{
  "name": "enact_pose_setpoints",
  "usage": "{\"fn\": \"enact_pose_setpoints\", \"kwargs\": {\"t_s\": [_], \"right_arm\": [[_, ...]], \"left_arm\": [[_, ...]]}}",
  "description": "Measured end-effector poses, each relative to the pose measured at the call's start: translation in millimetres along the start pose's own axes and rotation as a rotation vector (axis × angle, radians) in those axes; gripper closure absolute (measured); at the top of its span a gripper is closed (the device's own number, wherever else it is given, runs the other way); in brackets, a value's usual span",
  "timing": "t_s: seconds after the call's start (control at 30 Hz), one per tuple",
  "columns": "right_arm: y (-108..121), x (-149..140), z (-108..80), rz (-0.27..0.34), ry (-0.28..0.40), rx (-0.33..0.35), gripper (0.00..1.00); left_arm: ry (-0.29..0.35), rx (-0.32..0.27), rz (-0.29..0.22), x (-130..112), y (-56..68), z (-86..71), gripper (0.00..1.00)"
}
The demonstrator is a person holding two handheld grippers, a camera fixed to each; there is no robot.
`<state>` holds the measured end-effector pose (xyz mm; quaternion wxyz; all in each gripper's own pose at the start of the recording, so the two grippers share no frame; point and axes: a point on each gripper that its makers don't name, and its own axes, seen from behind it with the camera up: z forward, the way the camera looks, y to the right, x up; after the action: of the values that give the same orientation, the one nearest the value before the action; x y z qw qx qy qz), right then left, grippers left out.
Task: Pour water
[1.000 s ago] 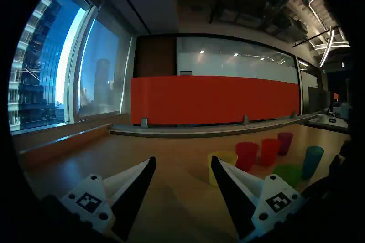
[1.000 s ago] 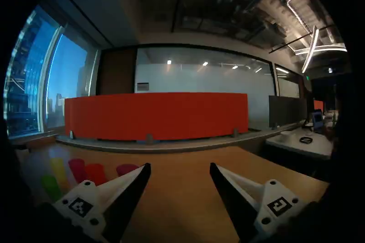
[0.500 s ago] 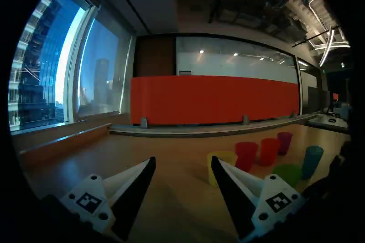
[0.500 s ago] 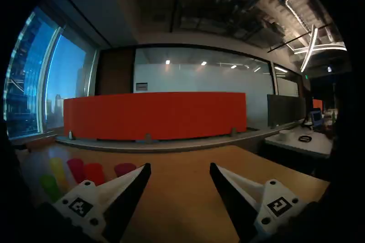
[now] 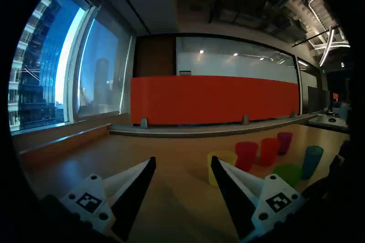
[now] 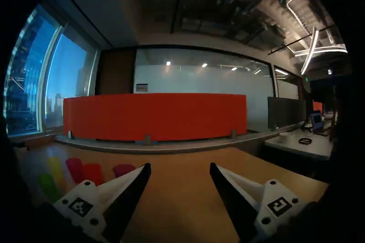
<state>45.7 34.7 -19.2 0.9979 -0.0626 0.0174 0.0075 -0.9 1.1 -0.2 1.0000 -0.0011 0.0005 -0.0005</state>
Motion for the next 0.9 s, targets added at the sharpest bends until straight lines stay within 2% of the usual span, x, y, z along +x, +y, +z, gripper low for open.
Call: {"fn": "enact_pose_setpoints", "kwargs": {"t_s": [0.47, 0.9], "right_arm": [[-18, -18, 15.1, 0.010, -0.002, 0.077, 0.00], [-28, -41, 17.7, 0.010, -0.030, 0.099, 0.00]], "left_arm": [[0.000, 0.000, 0.000, 0, -0.6, -0.1, 0.10], [0.000, 0.000, 0.000, 1, 0.1, -0.5, 0.10]]}}
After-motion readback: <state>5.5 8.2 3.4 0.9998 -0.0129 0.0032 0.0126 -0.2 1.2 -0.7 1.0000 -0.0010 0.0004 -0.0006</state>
